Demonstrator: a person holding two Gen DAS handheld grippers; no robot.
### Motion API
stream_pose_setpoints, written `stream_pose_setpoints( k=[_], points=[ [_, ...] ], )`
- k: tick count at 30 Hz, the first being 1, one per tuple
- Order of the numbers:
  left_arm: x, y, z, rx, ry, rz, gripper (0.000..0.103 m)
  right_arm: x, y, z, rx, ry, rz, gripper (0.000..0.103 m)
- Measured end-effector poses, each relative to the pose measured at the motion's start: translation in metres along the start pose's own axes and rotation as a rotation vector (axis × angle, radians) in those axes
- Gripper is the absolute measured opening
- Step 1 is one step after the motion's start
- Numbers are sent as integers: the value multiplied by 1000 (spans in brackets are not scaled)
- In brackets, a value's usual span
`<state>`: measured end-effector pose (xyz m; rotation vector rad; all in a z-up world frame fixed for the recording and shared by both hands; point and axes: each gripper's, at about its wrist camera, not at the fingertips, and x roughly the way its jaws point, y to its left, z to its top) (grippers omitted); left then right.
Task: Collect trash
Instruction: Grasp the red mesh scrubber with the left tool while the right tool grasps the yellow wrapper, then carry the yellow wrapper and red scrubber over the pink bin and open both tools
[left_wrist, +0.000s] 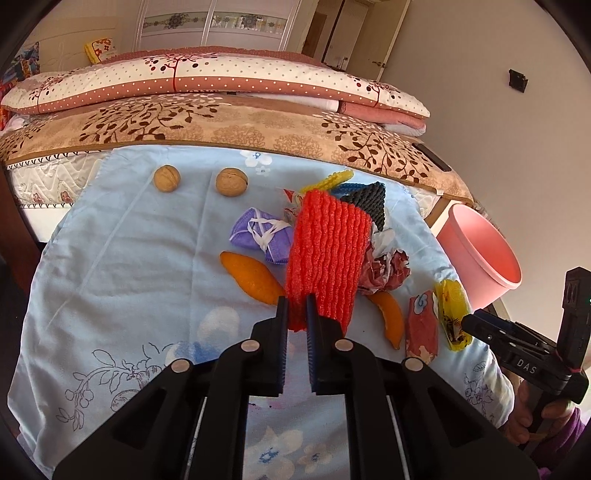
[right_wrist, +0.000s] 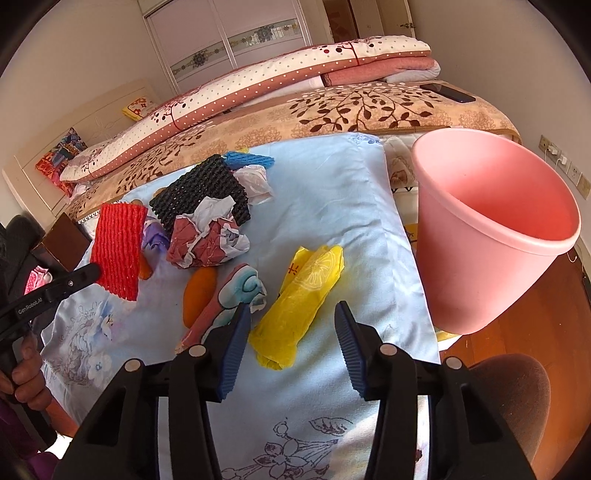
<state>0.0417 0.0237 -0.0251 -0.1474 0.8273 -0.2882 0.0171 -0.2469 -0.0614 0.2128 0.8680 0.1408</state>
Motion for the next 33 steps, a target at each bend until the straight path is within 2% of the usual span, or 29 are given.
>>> stream_pose_setpoints(
  k=[1, 2, 4, 5, 8, 14, 19, 24, 33],
  points=[
    [-1, -1, 1, 1, -4, -2, 9, 2, 0, -1, 0, 12, 0, 38],
    [-2, -2, 2, 3, -7, -4, 9, 5, 0, -1, -1, 25, 1, 28],
    [-5, -6, 4, 8, -14, -9, 9, 7, -2, -3, 3, 41, 6, 17],
    [-6, -8, 4, 11, -17, -11, 9, 6, -2, -3, 6, 37, 8, 13],
    [-9, -14, 7, 19, -28, -22, 9, 0, -5, -3, 12, 13, 23, 8],
    [-13, -32, 17, 34, -57, -58, 9, -17, -11, 2, 22, -54, 43, 6],
    [-12, -59, 28, 61, -81, -99, 9, -33, -25, 12, 48, -119, 27, 6],
    [-1, -95, 38, 103, -97, -138, 9, -46, -51, 23, 88, -174, -13, 6],
    [38, -168, 53, 173, -78, -200, 9, -64, -115, 45, 190, -254, -106, 6]
  ],
)
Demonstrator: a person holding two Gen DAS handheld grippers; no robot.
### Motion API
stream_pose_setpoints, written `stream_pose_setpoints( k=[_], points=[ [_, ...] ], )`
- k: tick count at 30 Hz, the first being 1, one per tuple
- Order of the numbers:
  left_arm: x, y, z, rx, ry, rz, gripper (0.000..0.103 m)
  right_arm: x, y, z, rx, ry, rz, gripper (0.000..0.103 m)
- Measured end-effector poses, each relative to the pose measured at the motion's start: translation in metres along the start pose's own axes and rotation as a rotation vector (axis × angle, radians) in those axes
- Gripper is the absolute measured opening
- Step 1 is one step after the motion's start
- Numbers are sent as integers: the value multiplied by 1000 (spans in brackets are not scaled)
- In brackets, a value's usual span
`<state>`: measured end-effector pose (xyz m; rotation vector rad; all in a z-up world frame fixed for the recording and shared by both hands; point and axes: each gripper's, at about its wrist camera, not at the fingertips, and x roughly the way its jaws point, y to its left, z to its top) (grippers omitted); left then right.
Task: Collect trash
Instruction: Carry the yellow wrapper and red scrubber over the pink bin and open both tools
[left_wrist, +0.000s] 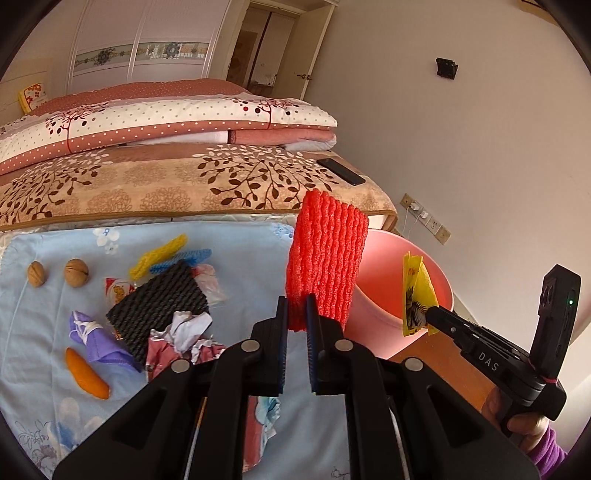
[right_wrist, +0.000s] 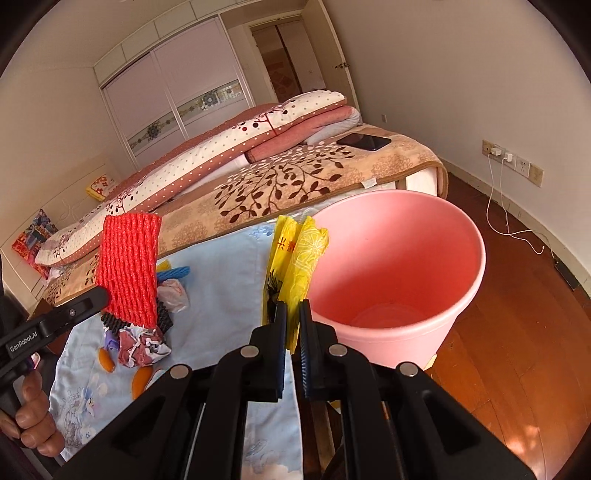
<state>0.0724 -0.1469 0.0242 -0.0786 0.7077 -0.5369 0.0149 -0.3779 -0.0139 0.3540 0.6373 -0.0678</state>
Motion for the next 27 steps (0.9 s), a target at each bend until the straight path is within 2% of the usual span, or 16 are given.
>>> stream_pose_setpoints(
  k=[10, 20, 22, 24, 26, 27],
  points=[
    [71, -63, 11, 83, 56, -51, 9, 16, -48, 14, 62, -9, -90, 6],
    [123, -91, 13, 133, 117, -59, 9, 29, -70, 19, 77, -4, -148, 9],
    [127, -94, 13, 132, 124, -66, 10, 30, -73, 19, 82, -2, -151, 13],
    [130, -95, 14, 127, 136, -69, 16, 31, -74, 18, 81, 0, -153, 18],
    [131, -94, 14, 114, 141, -80, 20, 30, -75, 17, 81, -2, -162, 29],
    [130, -93, 15, 110, 140, -81, 22, 30, -75, 17, 83, -4, -161, 30]
  ],
)
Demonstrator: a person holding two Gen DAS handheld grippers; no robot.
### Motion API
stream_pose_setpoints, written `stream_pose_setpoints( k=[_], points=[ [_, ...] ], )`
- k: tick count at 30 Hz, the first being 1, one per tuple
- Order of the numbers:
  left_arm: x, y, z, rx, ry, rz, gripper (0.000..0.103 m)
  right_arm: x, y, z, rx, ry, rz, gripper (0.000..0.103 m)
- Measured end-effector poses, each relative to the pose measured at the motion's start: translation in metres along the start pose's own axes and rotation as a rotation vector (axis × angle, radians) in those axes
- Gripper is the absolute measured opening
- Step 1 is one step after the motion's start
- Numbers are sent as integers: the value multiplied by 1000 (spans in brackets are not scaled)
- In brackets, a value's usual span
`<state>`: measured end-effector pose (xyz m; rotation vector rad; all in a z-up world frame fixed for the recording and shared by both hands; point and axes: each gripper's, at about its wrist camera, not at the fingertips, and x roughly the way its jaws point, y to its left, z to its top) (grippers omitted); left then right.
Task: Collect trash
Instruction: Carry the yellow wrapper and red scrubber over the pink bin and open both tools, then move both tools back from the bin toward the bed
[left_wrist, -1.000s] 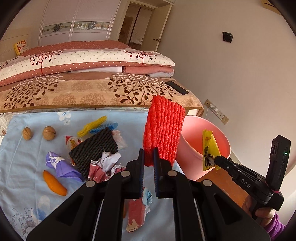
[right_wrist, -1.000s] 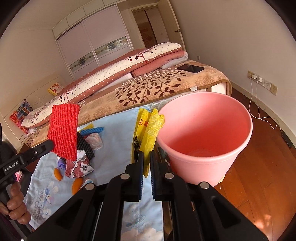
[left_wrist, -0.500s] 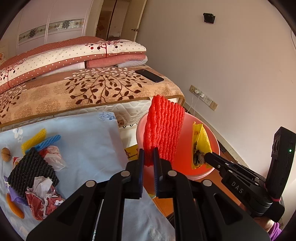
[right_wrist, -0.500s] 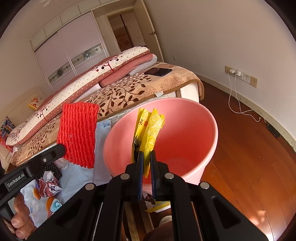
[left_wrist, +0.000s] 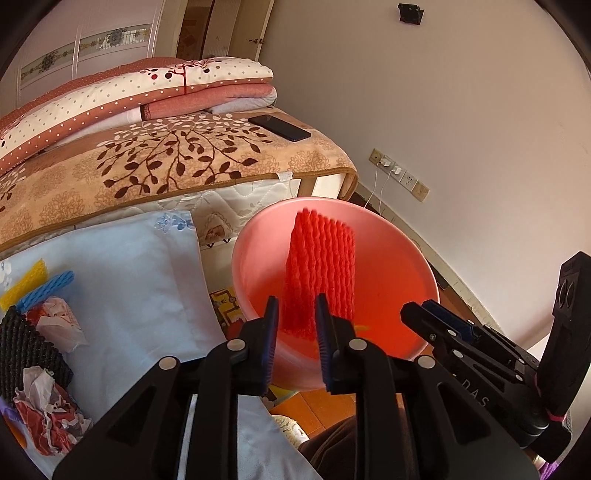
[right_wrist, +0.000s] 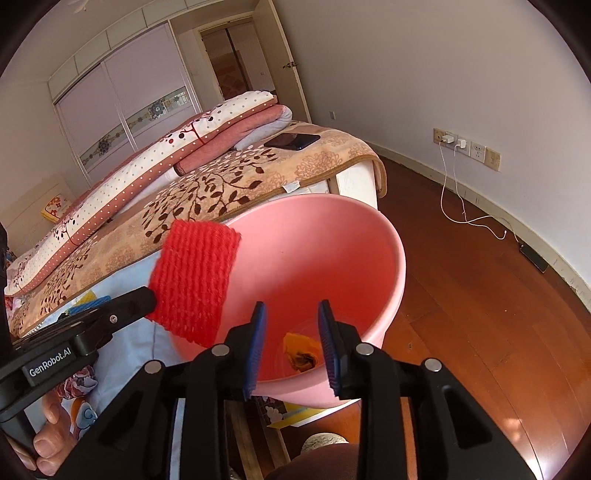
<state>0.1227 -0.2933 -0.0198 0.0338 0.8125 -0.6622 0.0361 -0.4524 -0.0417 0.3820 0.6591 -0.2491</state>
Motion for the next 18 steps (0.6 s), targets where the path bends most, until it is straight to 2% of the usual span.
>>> stream_pose_setpoints(
  k=[5, 10, 18],
  points=[
    [-7, 2, 0, -18, -3, -15, 22, -7, 3, -1, -9, -18, 4, 35],
    [-25, 7, -2, -34, -38, -21, 22, -18, 13, -5, -26, -32, 16, 36],
    [-67, 14, -12, 13, -106, 26, 22, -42, 40, -19, -53, -45, 72, 40]
  ],
)
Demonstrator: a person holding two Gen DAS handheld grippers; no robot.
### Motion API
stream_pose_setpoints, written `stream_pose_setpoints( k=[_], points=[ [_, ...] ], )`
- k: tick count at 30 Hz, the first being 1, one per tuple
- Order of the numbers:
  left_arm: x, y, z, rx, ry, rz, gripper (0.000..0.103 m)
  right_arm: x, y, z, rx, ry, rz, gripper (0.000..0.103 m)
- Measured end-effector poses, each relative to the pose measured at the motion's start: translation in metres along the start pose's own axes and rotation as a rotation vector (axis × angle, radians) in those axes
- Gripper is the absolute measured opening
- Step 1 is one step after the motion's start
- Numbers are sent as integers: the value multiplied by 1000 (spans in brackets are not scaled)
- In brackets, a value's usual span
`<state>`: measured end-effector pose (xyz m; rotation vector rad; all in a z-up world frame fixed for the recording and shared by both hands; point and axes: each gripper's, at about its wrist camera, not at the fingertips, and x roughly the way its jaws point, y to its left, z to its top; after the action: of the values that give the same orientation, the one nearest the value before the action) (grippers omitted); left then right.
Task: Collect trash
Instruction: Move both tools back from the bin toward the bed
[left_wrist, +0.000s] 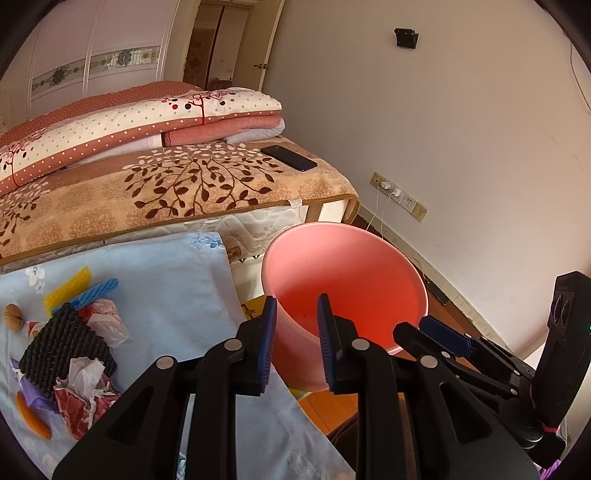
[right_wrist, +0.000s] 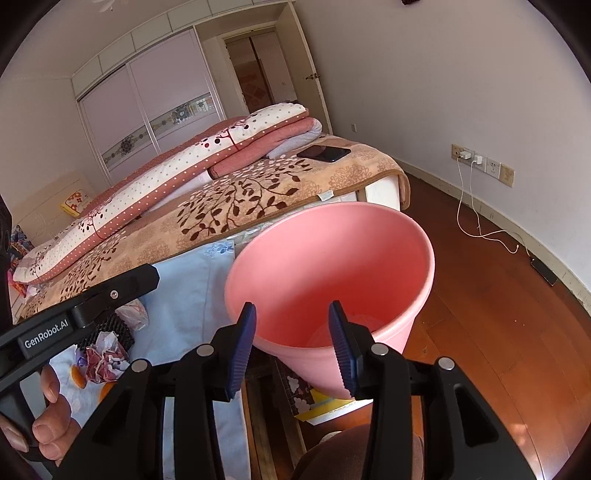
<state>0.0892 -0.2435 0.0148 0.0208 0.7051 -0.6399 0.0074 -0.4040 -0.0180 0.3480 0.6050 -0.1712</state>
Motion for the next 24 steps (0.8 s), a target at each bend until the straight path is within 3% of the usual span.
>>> stream_pose_setpoints(
  k=[7, 17, 24],
  points=[
    [-38, 22, -14, -22, -5, 59, 22, -23, 32, -13, -48, -16, 51, 43],
    [-88, 64, -59, -85, 3, 154, 22, -36, 68, -40, -96, 21, 117, 44],
    [-112, 95, -98, -199, 42, 211, 22, -37, 93, -61, -155, 69, 168, 44]
  ],
)
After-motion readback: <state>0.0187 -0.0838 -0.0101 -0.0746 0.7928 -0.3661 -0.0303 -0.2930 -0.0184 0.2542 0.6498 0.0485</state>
